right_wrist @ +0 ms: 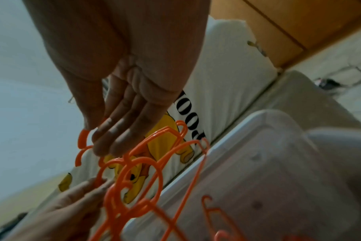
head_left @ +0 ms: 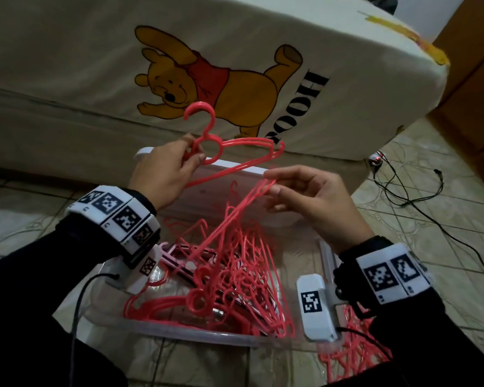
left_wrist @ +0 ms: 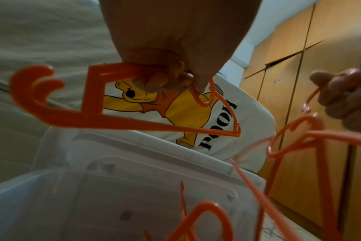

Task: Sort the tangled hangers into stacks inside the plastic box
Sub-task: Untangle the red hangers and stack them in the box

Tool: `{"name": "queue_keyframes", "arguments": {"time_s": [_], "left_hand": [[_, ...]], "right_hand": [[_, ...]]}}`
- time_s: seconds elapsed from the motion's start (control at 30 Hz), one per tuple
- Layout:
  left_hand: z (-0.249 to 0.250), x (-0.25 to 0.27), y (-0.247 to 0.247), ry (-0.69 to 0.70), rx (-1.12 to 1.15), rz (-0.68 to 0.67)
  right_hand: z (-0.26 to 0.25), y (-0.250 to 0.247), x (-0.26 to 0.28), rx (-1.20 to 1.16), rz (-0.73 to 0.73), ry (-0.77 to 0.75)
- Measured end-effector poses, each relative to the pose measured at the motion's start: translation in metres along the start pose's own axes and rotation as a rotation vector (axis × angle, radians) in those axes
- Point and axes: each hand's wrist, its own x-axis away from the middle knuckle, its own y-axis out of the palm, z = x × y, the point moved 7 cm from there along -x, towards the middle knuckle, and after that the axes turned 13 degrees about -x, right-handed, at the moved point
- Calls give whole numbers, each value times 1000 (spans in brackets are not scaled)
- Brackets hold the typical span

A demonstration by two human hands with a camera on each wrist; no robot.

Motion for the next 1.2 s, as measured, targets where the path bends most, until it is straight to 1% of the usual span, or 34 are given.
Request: {"name": "queue_keyframes", "arguments": {"time_s": [0.13, 0.2, 0.33, 0.47, 0.53, 0.63, 0.77, 0.87, 0.97, 1.07, 1.2], "left_hand": [[5, 2, 8, 28, 55, -70], [10, 4, 15, 66, 69, -156], [23, 14, 30, 157, 89, -334], [29, 21, 39, 212, 59, -421], [30, 23, 41, 237, 48, -451], [30, 26, 43, 277, 26, -477], [34, 29, 43, 306, 32, -472], [40, 32, 44, 299, 35, -506], [44, 36, 48, 310, 7, -547], [44, 38, 53, 303, -19, -582], [44, 43, 63, 283, 12, -615]], "right_hand": [[-1, -7, -6, 285, 46, -90], [5, -7, -10, 379, 55, -100], [9, -2, -17, 470, 76, -124], [-4, 1, -25, 469, 139, -199], [-10, 3, -27, 452, 146, -237], [-11, 5, -27, 427, 154, -254], [-10, 8, -27, 400, 134, -258], [-10, 12, -25, 396, 110, -280], [-4, 8, -26, 408, 134, -251], [8, 1, -26, 437, 175, -185], [25, -5, -25, 454, 200, -84]]}}
